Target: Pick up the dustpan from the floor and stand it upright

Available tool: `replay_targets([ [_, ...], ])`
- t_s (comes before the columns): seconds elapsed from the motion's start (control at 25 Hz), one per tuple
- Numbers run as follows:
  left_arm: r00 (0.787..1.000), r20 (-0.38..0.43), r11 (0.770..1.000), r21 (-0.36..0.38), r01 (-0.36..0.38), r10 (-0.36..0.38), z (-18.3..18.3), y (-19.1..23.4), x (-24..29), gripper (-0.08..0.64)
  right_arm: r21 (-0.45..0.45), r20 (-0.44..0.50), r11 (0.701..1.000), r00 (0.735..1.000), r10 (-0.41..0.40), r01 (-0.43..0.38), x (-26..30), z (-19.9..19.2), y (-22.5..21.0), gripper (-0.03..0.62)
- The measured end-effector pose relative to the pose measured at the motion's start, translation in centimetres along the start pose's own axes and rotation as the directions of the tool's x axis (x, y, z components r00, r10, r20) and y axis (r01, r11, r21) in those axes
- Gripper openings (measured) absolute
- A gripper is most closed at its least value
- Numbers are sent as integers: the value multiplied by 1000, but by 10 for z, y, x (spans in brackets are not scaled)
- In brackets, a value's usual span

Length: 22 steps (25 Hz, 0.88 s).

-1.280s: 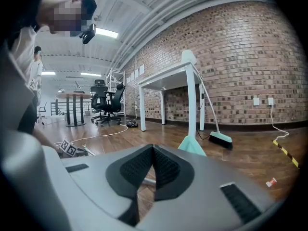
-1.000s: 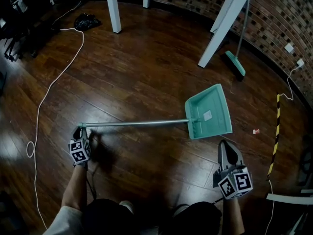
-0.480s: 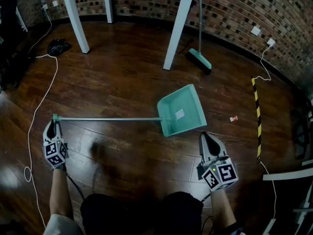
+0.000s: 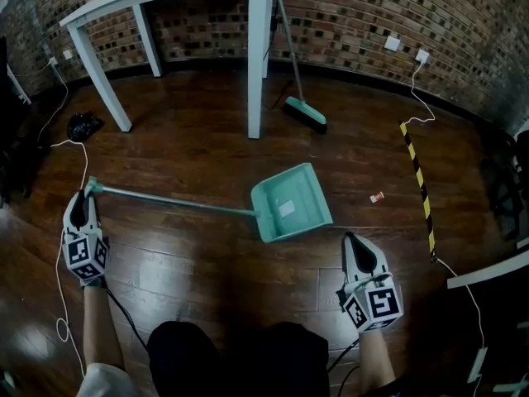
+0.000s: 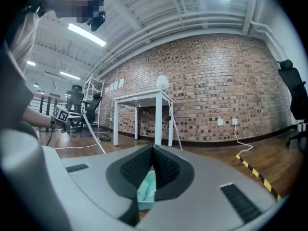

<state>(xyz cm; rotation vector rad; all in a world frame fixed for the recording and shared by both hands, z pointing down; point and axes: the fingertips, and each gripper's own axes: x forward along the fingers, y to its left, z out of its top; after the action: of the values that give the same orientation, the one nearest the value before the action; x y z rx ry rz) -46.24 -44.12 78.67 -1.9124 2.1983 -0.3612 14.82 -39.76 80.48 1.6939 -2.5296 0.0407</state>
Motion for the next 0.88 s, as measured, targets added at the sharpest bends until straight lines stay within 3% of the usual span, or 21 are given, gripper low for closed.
replay_targets([
  [0.16,996,53,997,41,65,-67,61,-33,30,98,-59,42,998,999,-12,14,-4,24,-3,3],
  [0.28,991,79,992,77,105,-111,103,-58,46,98,-55,67,998,998,-18,22,0,33,-8,3],
  [0.44,980,79,960,233,158,-181,151,-99,59,97,-44,63,998,998,-31,34,0,35,-16,3],
  [0.68,956,104,855,481,192,-273,215,-159,67,94,-68,85,996,995,-53,59,-3,45,-34,3],
  [0.76,947,113,801,570,185,-300,232,-183,67,92,-59,81,995,994,-70,75,-7,41,-43,5],
  [0.88,937,103,702,691,173,-333,254,-214,68,87,-61,76,993,992,-98,102,-13,39,-54,5],
])
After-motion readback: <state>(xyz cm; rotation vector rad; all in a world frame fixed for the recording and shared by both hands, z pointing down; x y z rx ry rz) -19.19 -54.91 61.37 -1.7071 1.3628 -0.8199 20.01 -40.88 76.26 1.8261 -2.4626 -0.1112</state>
